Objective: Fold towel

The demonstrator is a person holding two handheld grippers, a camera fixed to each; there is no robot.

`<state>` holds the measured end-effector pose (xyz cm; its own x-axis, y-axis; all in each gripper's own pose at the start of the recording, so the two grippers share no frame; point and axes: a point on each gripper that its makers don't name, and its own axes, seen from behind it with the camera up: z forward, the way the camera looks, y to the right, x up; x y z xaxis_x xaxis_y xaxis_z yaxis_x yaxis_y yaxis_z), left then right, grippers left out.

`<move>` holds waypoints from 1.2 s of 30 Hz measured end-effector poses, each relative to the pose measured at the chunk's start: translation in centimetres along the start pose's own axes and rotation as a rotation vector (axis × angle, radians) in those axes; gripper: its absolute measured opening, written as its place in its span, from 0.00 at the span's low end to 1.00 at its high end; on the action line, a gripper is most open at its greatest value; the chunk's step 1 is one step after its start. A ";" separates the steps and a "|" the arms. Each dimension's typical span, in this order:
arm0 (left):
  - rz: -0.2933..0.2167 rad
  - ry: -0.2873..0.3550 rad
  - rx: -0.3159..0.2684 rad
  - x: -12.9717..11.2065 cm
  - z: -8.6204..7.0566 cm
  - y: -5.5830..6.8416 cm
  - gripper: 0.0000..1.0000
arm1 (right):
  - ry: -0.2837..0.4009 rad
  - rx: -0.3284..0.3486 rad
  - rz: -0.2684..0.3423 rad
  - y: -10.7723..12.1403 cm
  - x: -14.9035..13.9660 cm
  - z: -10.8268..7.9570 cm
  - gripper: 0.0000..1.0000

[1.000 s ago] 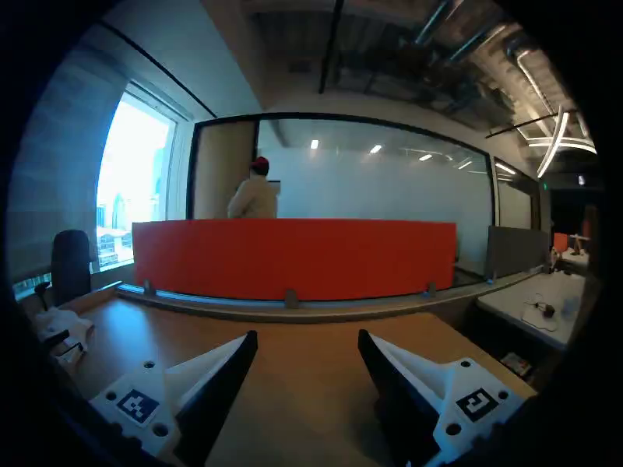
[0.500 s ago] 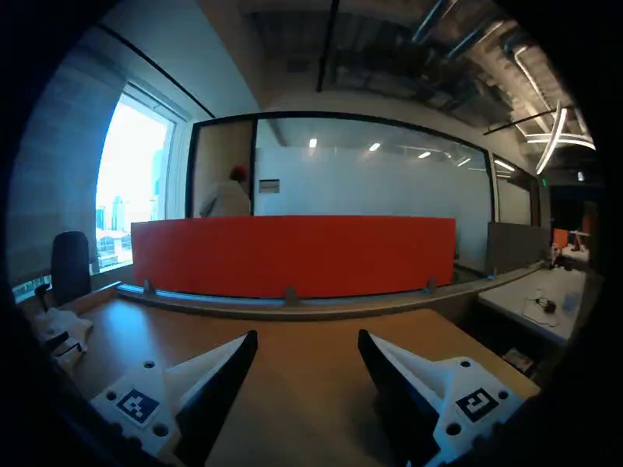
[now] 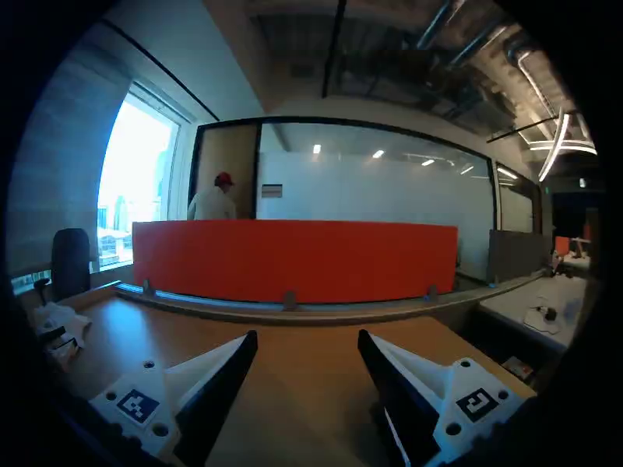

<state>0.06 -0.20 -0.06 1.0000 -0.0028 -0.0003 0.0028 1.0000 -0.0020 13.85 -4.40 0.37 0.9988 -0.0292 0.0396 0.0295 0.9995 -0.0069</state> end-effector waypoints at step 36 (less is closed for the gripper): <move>0.000 0.001 0.000 0.1 -0.2 0.0 0.93 | -0.006 0.005 0.074 4.1 -12.5 0.5 1.00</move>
<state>0.12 -0.16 -0.26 1.0000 -0.0024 -0.0011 0.0024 1.0000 -0.0020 1.50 0.05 0.32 0.9980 0.0452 0.0452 -0.0450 0.9990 -0.0055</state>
